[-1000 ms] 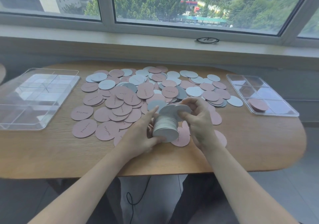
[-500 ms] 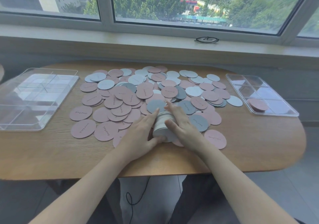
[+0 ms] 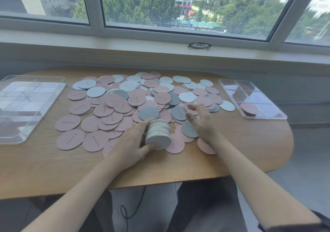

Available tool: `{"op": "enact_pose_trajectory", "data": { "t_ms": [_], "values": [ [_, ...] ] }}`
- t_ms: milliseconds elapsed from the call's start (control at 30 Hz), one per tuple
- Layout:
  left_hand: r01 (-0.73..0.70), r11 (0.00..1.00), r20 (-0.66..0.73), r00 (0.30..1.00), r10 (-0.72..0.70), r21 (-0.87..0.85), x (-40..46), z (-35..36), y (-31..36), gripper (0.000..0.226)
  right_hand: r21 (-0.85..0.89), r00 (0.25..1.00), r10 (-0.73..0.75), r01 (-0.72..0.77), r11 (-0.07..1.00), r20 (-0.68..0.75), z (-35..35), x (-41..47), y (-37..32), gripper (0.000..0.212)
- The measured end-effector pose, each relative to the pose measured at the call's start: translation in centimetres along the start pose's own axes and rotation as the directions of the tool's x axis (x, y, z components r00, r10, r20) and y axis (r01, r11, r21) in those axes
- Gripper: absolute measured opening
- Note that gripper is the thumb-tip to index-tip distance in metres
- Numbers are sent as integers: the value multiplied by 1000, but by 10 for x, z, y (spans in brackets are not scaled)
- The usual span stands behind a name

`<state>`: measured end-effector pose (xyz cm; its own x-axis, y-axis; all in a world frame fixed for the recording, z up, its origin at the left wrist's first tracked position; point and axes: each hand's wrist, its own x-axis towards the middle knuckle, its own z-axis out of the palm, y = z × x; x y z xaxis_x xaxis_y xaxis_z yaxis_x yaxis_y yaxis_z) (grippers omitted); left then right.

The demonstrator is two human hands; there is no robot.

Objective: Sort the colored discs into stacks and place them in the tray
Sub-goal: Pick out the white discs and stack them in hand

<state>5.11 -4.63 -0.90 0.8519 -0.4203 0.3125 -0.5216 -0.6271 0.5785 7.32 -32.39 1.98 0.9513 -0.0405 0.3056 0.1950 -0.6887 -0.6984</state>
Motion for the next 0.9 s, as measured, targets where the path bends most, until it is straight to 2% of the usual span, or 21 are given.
{"op": "enact_pose_trajectory", "data": {
  "t_ms": [67,133,267,333,500,633,733,800,900],
  "values": [
    [2,1000,-1,1000,-2,-5,0,1,-1,75,-192,991,53,-76,978,-124,-22,15,36,41],
    [7,1000,-2,1000,-7,-9,0,1,-1,75,-352,976,148,-197,915,-161,-43,31,69,46],
    [10,1000,-1,1000,-10,-7,0,1,-1,76,-604,936,347,-312,734,-61,-67,47,109,71],
    [12,1000,0,1000,-12,-12,1,1,-1,75,-644,925,377,-316,697,-46,-67,49,114,72],
    [23,999,1,1000,-23,-41,1,0,-1,75,-717,968,211,-242,653,-135,-64,45,102,42],
    [23,999,4,1000,-23,-47,1,-2,1,76,-786,985,144,-161,597,-93,-70,33,93,37],
    [35,996,-2,999,-35,-85,0,-2,3,76,-822,990,69,-142,552,-125,-79,21,74,33],
    [37,994,-2,999,-37,-100,0,-3,4,77,-790,982,-10,-147,595,-190,-83,14,59,31],
    [42,991,4,999,-41,-125,1,-4,4,77,-591,974,-105,-34,806,-199,-72,6,24,26]
  ]
}}
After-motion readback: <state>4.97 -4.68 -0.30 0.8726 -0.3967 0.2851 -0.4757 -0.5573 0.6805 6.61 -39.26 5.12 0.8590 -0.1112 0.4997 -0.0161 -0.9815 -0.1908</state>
